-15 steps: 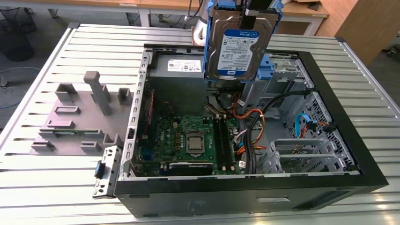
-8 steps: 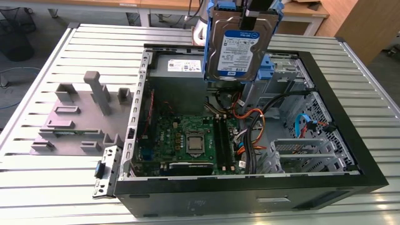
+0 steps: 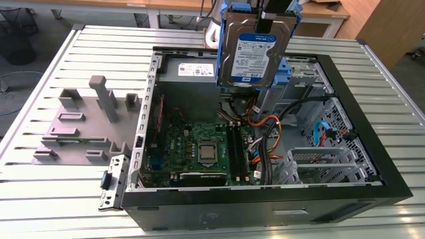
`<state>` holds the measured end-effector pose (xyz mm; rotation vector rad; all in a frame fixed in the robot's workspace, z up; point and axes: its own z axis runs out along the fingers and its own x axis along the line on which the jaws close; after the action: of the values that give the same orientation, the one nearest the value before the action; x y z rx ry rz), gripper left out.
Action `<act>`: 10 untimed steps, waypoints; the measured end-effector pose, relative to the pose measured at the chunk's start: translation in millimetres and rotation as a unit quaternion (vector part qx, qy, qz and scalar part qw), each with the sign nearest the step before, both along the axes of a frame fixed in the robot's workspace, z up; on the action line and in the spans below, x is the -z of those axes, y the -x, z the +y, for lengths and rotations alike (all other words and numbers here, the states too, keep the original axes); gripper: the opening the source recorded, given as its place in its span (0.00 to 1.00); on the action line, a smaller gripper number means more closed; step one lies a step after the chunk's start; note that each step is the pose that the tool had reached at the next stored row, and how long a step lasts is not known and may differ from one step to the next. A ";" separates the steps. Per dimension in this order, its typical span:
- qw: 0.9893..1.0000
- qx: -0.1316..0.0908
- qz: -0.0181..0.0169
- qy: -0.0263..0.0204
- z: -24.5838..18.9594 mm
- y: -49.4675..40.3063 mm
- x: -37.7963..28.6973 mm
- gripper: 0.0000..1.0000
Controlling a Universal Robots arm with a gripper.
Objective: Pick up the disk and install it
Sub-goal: 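Pick up the disk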
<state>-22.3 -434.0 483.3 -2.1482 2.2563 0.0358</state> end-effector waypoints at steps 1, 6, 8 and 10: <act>1.000 0.000 0.000 0.000 0.0 0.0 0.0 0.35; 1.000 0.000 0.000 0.000 -0.6 0.0 0.0 0.35; 1.000 0.000 0.000 0.000 -1.9 -0.1 -0.1 0.35; 1.000 0.000 0.000 0.000 -4.2 0.0 0.0 0.35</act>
<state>-22.3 -438.2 483.3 -2.1483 2.2562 0.0361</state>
